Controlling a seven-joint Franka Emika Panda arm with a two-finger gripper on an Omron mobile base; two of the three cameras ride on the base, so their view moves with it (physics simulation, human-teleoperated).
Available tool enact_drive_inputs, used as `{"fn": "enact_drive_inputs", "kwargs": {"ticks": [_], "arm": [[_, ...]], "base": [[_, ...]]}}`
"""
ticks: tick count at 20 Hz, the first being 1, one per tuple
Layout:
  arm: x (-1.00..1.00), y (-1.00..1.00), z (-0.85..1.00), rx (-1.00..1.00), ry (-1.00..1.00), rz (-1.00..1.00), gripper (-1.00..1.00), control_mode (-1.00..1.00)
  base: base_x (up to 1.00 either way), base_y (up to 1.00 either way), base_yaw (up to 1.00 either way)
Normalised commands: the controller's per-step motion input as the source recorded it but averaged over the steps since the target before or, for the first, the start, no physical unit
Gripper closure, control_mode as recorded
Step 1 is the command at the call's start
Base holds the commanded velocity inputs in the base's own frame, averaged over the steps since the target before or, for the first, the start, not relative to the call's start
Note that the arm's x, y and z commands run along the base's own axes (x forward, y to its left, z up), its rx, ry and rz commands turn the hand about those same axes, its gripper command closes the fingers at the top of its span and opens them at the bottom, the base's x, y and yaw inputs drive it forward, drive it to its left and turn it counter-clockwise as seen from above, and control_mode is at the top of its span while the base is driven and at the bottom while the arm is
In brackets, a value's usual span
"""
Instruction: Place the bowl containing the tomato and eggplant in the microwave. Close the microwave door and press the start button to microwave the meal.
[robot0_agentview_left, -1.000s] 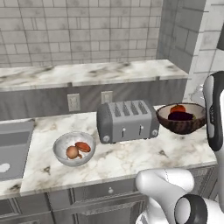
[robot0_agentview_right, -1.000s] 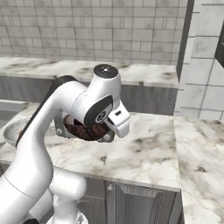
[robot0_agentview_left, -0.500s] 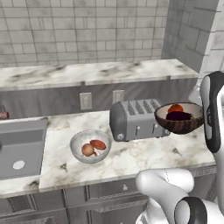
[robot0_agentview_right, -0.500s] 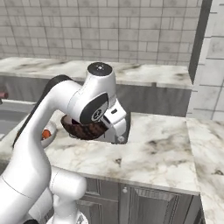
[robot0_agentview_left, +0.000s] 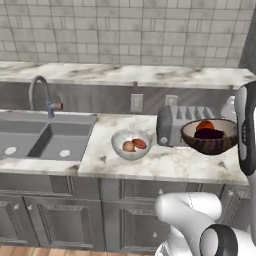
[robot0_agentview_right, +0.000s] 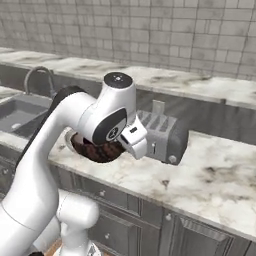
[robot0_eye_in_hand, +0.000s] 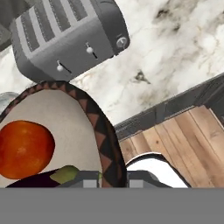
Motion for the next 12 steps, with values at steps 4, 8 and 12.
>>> {"fn": "enact_drive_inputs", "kwargs": {"ticks": [4, 8, 12], "arm": [[0.0, 0.0, 0.0, 0.0, 0.0, 0.0, 1.0, 1.0], [0.0, 0.0, 0.0, 0.0, 0.0, 0.0, 1.0, 1.0], [0.0, 0.0, 0.0, 0.0, 0.0, 0.0, 1.0, 1.0]], "base": [[-0.88, 0.24, 0.53], [-0.36, 0.51, 0.51], [0.01, 0.55, 0.53]]}}
